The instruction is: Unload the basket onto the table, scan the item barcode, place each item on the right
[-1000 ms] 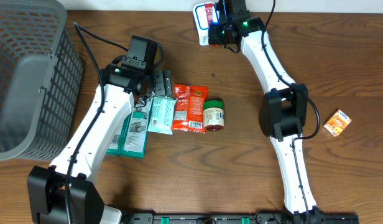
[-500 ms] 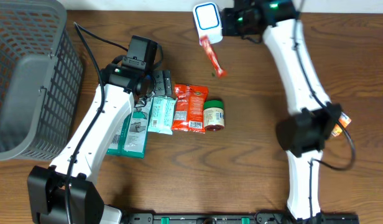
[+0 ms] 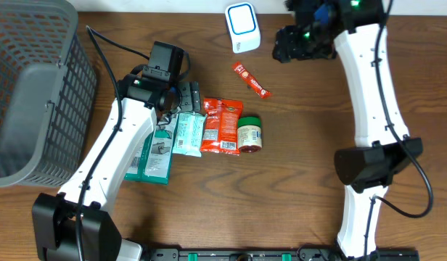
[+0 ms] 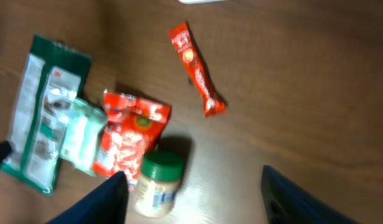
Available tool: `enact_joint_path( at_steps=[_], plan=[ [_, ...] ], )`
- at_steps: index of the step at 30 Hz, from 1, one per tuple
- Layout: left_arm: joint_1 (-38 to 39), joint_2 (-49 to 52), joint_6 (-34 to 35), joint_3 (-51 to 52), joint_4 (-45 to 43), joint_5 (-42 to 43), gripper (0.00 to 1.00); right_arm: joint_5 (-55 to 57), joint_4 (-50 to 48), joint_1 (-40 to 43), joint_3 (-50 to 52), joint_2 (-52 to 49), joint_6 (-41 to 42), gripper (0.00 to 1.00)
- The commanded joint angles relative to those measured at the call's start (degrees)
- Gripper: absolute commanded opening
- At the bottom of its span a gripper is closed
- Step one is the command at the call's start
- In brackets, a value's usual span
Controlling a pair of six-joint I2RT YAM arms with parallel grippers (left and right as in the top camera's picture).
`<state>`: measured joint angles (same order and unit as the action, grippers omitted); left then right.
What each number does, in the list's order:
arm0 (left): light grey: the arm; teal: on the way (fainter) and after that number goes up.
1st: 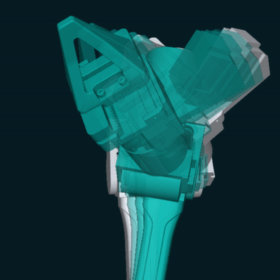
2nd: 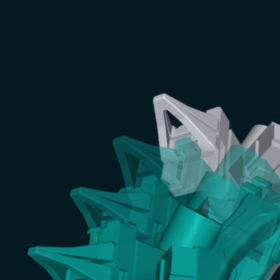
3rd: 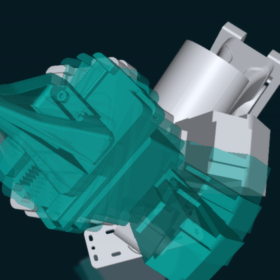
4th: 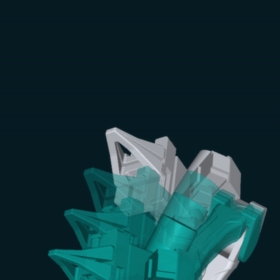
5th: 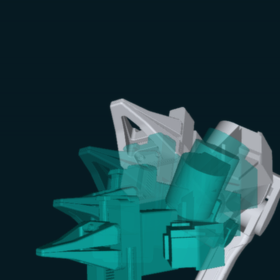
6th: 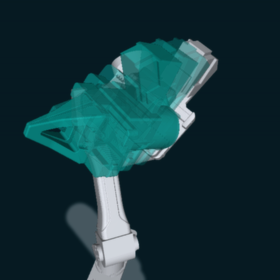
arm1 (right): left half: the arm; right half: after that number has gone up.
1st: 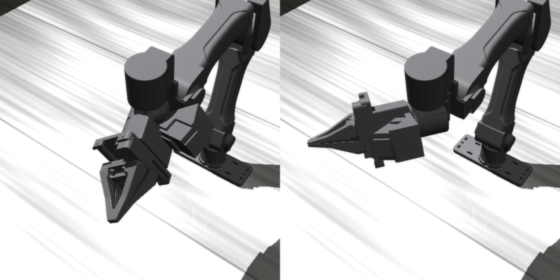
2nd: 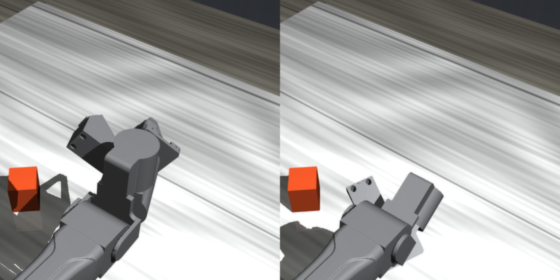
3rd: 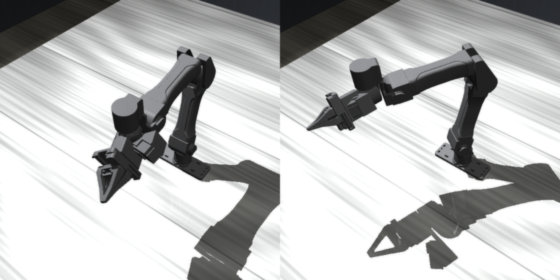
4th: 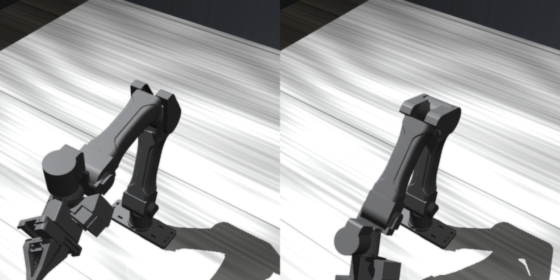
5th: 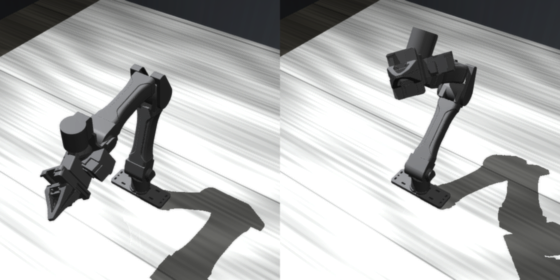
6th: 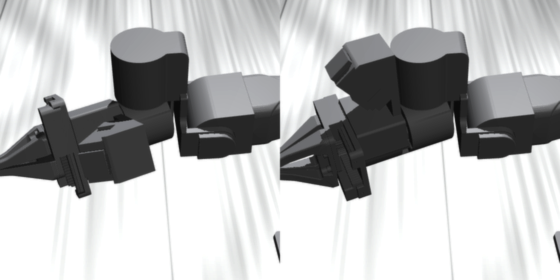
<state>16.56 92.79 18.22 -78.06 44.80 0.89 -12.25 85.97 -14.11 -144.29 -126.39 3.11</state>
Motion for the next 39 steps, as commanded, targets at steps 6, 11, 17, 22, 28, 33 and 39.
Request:
enact_joint_path(
  at_steps=[6, 11, 17, 22, 28, 33, 39],
  plan=[
    [-0.2, 0.1, 0.5, 0.2, 0.1, -0.9, 0.88, 9.4, -7.8, -5.3, 1.0, -11.0, -7.9, 0.64],
    [-0.2, 0.1, 0.5, 0.2, 0.1, -1.0, 0.88, 9.4, -14.5, -6.4, 1.0, -19.6, -9.7, 0.56],
    [-0.2, 0.1, 0.5, 0.2, 0.2, -0.9, 0.88, 9.4, -16.9, -6.3, 1.0, -25.6, -9.7, 0.55],
    [-0.2, 0.1, 0.5, 0.2, 0.1, -0.9, 0.87, 9.4, -16.5, -6.4, 1.1, -28.2, -9.6, 0.43],
    [-0.2, 0.1, 0.5, 0.2, 0.1, -1.0, 0.88, 11.1, -12.9, -6.1, 1.0, -26.8, -9.3, 0.01],
    [-0.2, 0.1, 0.5, 0.2, 0.1, -0.9, 0.88, 14.9, -6.1, -3.8, 1.0, -21.8, -5.8, 0.01],
    [-0.2, 0.1, 0.5, 0.2, 0.1, -0.9, 0.87, 16.4, 2.5, 1.8, 1.0, -15.1, 0.2, 0.01]
  ],
)
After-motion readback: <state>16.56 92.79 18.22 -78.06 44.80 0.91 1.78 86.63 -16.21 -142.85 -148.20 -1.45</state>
